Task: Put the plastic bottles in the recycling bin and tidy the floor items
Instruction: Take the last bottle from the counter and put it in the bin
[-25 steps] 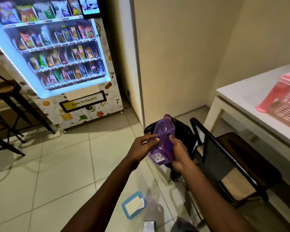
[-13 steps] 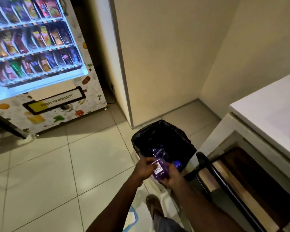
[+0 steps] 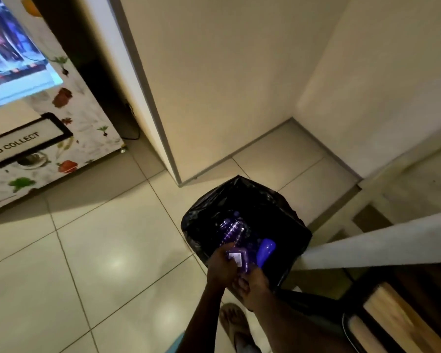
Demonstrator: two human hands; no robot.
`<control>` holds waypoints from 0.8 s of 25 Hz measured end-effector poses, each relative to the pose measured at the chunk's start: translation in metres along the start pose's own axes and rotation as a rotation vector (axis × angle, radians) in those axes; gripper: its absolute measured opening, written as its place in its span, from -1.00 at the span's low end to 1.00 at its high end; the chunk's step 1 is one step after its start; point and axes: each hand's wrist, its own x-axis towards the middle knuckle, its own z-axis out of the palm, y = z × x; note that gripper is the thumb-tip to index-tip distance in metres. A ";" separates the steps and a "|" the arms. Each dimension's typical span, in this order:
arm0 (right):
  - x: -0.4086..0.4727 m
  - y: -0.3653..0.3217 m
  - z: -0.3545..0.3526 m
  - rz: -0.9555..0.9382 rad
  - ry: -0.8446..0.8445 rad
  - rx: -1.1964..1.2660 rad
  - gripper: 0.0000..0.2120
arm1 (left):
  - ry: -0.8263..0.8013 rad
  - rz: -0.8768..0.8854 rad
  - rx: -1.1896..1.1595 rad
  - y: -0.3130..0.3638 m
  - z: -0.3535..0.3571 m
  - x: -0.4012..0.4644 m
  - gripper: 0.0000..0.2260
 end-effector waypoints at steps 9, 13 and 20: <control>0.080 0.026 0.036 -0.039 -0.035 -0.015 -0.74 | -0.076 -0.093 -0.025 -0.084 0.008 0.052 -0.51; 0.100 0.038 0.043 -0.072 -0.005 -0.063 -0.71 | 0.066 -0.068 -0.087 -0.114 0.009 0.052 -0.57; 0.112 0.058 0.045 -0.268 0.050 -0.037 -0.72 | 0.132 0.008 -0.157 -0.145 0.012 0.046 -0.59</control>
